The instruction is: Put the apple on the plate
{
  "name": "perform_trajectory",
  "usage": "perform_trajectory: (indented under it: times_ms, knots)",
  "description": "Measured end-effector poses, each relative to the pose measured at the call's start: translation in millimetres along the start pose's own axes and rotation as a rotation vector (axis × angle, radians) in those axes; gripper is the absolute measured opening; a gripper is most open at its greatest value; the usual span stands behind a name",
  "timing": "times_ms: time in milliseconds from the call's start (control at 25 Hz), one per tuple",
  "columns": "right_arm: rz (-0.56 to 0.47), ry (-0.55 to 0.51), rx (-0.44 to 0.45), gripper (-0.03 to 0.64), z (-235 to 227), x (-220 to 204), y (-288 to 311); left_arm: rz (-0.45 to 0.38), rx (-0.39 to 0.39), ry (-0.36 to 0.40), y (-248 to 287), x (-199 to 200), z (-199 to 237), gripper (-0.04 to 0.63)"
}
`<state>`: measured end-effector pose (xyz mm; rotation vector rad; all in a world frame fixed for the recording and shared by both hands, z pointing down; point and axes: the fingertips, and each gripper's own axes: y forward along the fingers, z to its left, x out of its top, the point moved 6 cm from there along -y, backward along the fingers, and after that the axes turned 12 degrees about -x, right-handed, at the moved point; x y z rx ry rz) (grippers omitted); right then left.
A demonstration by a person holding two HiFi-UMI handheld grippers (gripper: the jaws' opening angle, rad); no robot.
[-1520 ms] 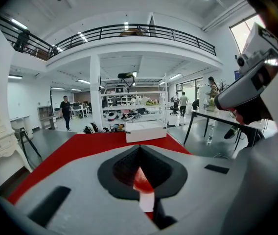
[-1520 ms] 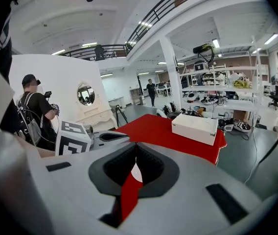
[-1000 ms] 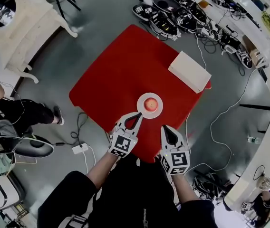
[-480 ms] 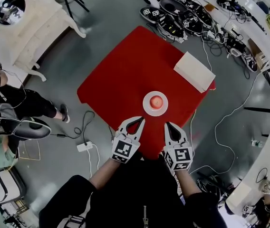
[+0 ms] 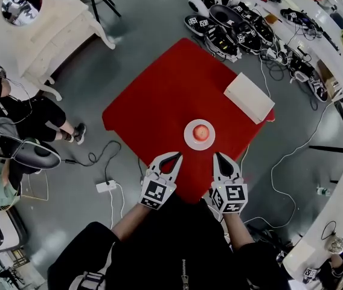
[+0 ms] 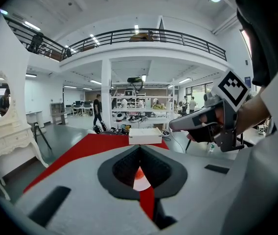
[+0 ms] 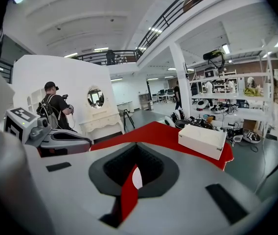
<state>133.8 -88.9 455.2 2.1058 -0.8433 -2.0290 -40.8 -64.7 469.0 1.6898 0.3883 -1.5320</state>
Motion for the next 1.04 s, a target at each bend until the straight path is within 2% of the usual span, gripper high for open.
perform_trajectory:
  times_ms: [360, 800, 1040]
  knots:
    - [-0.006, -0.006, 0.012, 0.011, 19, 13, -1, -0.018, -0.012, 0.005, -6, 12, 7, 0.006]
    - [-0.021, -0.031, 0.026, 0.011, 30, 4, -10, -0.042, -0.039, 0.033, -1, 9, 2, 0.006]
    - [-0.021, -0.044, 0.030, 0.011, 35, 13, -6, -0.042, -0.058, 0.029, 5, 14, 7, 0.006]
